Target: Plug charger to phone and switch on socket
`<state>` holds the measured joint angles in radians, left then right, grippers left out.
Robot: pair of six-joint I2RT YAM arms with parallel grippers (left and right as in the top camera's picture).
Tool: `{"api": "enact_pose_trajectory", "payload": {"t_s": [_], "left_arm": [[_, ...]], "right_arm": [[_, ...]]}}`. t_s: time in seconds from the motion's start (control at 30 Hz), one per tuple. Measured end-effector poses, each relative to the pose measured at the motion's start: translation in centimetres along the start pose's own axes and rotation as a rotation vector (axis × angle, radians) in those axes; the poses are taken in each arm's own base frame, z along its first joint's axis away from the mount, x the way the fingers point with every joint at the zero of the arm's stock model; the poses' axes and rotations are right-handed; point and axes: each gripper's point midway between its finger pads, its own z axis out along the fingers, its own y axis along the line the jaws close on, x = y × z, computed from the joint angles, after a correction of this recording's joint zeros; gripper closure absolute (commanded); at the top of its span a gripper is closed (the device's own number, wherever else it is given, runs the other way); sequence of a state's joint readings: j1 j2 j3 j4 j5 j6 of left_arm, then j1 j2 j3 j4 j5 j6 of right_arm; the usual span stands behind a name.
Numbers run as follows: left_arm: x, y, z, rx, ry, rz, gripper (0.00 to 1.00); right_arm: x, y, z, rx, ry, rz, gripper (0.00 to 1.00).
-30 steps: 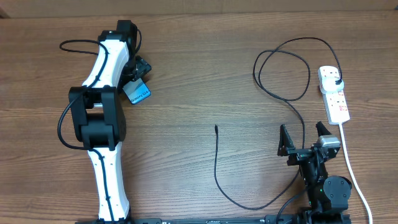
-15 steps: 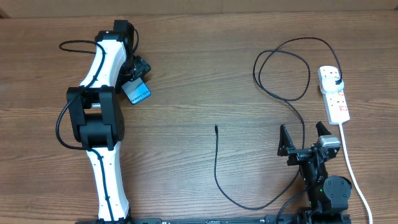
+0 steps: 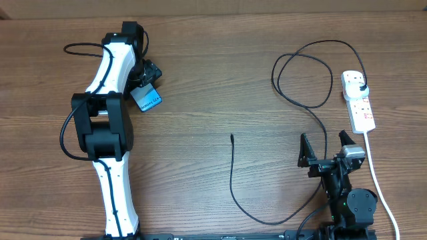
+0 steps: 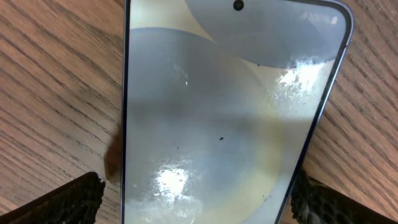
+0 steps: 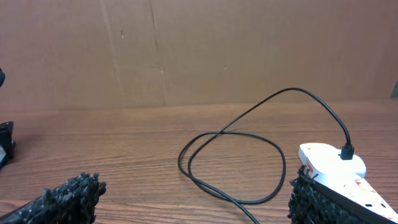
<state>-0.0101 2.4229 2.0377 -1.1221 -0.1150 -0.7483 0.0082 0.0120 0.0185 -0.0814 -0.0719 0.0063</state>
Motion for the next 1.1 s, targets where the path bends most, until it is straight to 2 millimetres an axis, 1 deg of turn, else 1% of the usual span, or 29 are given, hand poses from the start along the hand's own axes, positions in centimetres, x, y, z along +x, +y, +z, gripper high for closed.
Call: {"api": "enact_pose_trajectory", "payload": {"t_s": [1.1], "left_arm": [[0.02, -0.06, 0.29, 0.024, 0.024, 0.015, 0.0]], "right_arm": [[0.01, -0.01, 0.0, 0.0, 0.0, 0.0, 0.0]]}}
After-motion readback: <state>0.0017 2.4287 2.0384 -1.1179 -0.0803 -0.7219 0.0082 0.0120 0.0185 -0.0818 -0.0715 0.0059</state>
